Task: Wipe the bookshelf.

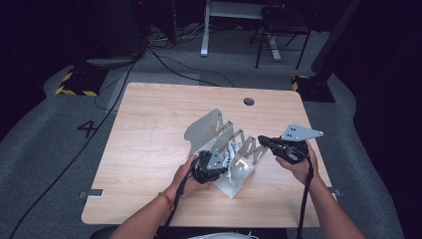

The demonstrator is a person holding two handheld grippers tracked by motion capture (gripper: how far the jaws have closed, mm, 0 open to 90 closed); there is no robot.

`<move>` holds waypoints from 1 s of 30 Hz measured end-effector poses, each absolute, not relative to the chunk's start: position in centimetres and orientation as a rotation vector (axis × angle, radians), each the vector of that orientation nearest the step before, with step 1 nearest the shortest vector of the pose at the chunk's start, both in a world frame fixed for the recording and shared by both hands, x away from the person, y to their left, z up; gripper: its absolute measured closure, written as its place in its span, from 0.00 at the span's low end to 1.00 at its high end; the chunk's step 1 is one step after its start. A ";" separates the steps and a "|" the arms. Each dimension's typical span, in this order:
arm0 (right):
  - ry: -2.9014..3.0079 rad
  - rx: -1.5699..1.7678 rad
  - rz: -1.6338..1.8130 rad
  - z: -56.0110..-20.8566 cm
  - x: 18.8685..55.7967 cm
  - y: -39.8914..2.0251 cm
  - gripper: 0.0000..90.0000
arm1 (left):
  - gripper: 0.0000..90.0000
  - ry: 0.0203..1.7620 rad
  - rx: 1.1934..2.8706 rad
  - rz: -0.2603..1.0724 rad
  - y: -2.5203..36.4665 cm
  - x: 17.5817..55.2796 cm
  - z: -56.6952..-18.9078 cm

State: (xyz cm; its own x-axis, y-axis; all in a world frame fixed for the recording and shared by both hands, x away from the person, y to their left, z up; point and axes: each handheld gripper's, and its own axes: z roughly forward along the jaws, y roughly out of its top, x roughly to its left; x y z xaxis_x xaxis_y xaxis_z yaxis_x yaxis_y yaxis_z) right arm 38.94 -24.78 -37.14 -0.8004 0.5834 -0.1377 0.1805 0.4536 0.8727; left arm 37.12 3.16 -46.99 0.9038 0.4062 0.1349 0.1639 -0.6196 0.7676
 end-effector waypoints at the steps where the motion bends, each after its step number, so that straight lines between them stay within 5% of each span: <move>1: 2.288 0.643 1.299 -37.1 38.9 -24.8 1.00 | 0.86 0.399 2.217 0.381 3.3 36.8 -46.4; 13: 2.289 0.644 1.299 -37.1 39.0 -24.7 1.00 | 0.85 0.280 1.922 0.432 4.9 32.5 -39.8; 30: 2.289 0.643 1.299 -37.1 38.9 -24.8 1.00 | 0.85 0.320 2.242 0.296 0.1 35.1 -48.5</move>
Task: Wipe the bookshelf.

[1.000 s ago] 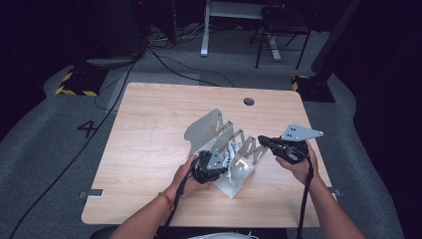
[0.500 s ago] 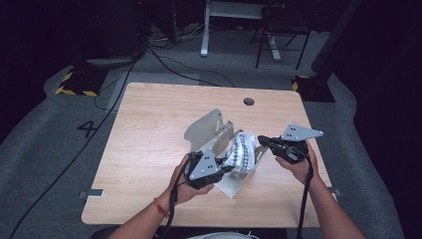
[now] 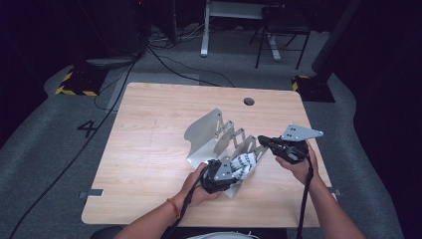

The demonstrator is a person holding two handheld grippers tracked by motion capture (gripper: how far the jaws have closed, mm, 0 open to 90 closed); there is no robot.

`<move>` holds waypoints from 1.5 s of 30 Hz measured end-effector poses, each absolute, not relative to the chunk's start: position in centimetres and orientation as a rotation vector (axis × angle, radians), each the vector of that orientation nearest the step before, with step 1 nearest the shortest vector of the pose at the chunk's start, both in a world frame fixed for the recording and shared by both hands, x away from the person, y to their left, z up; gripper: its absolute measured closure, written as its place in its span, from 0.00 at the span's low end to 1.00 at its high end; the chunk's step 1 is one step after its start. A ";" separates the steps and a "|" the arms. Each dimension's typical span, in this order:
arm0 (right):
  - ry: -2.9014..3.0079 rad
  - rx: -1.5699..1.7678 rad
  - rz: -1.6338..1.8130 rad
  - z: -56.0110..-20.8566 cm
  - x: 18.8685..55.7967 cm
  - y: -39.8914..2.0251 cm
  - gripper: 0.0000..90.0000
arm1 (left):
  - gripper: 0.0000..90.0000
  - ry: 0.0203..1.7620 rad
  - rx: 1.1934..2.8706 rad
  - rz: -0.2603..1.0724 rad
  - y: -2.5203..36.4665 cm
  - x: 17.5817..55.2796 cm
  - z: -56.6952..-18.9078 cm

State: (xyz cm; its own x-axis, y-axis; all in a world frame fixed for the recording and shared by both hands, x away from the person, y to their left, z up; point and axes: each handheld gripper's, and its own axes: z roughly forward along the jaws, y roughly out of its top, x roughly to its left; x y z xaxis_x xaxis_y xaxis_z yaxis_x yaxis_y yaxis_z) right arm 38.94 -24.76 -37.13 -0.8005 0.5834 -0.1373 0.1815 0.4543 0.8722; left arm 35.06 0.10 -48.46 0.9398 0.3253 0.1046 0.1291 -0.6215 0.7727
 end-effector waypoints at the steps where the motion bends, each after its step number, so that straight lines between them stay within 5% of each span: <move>1: 2.288 0.644 1.298 -37.1 38.9 -24.8 1.00 | 0.85 0.324 2.255 0.293 -0.1 35.1 -48.8; 16: 2.301 0.615 1.257 -36.1 38.2 -25.4 0.80 | 0.85 0.329 2.256 0.331 -0.4 35.0 -48.4; 32: 2.332 0.637 1.283 -36.0 38.2 -25.9 1.00 | 0.85 0.351 1.935 0.535 2.3 33.8 -41.3; 45: 2.324 0.629 1.280 -36.2 38.2 -25.4 1.00 | 0.85 0.340 2.063 0.438 -0.2 34.7 -44.6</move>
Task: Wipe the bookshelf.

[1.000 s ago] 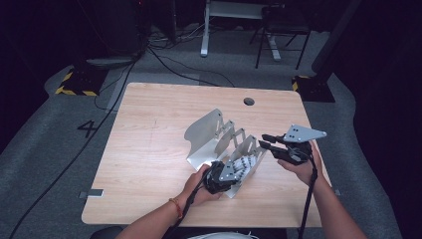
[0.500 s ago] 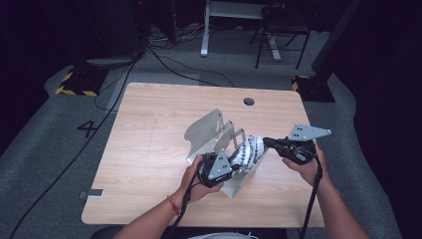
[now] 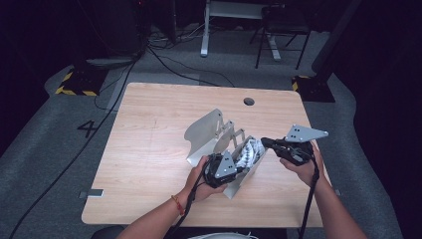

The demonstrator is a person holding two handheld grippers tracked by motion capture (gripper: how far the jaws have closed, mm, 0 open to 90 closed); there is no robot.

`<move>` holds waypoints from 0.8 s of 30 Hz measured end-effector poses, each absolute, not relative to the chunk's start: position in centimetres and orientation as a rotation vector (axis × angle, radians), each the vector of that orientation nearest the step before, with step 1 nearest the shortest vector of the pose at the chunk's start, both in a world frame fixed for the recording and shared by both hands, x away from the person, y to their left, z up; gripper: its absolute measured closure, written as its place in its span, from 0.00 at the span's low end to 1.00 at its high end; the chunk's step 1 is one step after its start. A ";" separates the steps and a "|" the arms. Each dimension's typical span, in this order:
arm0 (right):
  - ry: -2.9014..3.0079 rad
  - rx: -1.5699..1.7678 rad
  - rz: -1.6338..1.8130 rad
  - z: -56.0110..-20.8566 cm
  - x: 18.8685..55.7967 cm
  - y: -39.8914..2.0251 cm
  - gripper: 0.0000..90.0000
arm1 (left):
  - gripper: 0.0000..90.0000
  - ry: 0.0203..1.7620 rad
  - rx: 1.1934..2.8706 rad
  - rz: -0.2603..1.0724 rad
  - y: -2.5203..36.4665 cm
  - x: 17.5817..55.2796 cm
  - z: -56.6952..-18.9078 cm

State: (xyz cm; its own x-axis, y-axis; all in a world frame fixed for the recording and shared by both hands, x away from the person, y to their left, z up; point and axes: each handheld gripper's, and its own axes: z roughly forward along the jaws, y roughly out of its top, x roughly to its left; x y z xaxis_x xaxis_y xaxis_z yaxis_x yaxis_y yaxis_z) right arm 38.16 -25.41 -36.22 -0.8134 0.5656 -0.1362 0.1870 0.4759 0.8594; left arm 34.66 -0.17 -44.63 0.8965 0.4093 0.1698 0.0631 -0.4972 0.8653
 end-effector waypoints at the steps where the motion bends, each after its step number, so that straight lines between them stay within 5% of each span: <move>1: 2.324 0.627 1.280 -36.2 38.2 -25.4 1.00 | 0.85 0.337 2.077 0.436 -0.3 34.7 -45.0; 14: 2.325 0.624 1.285 -36.3 38.2 -25.5 1.00 | 0.86 0.345 2.274 0.330 -1.9 34.9 -49.9; 24: 2.320 0.622 1.284 -36.3 38.1 -25.4 1.00 | 0.86 0.322 2.217 0.376 -1.4 34.8 -48.0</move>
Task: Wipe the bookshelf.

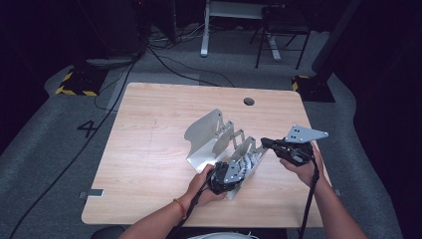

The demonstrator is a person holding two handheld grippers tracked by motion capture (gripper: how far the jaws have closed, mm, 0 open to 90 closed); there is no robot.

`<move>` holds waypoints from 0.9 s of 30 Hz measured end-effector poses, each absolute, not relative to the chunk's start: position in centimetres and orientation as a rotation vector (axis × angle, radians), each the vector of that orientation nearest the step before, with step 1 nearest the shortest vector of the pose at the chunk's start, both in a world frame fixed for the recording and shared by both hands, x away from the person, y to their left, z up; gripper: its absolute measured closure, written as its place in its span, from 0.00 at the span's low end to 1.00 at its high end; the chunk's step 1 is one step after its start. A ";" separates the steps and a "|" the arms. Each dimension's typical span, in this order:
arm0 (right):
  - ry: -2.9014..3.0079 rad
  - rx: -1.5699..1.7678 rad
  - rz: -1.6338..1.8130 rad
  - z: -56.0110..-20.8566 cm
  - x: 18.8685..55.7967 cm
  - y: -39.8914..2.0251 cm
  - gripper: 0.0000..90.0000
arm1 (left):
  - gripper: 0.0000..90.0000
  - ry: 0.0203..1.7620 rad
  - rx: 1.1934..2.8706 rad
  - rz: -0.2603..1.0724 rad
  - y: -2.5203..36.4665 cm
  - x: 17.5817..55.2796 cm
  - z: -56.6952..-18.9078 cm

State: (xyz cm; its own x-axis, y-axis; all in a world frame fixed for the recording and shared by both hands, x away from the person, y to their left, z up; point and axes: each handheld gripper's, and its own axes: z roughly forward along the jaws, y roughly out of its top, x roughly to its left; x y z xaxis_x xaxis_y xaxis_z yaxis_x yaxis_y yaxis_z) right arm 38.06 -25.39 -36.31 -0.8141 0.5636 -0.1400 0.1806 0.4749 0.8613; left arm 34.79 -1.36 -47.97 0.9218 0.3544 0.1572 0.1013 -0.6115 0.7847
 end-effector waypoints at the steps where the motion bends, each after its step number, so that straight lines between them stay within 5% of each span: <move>1: 2.320 0.618 1.284 -36.3 38.0 -25.4 1.00 | 0.86 0.312 2.200 0.377 -1.3 34.6 -47.5; 13: 2.338 0.596 1.289 -36.3 37.6 -24.5 1.00 | 0.85 0.282 2.007 0.426 -0.1 33.2 -42.5; 27: 2.342 0.590 1.289 -36.3 37.6 -24.5 1.00 | 0.86 0.281 2.209 0.352 -1.8 34.7 -47.5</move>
State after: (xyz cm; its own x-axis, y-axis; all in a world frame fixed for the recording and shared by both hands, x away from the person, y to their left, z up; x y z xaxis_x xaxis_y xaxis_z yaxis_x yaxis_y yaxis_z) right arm 37.58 -24.49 -36.32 -0.8302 0.5392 -0.1413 0.1691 0.4851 0.8579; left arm 34.69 -1.82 -47.55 0.9348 0.3206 0.1529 0.0786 -0.6064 0.7913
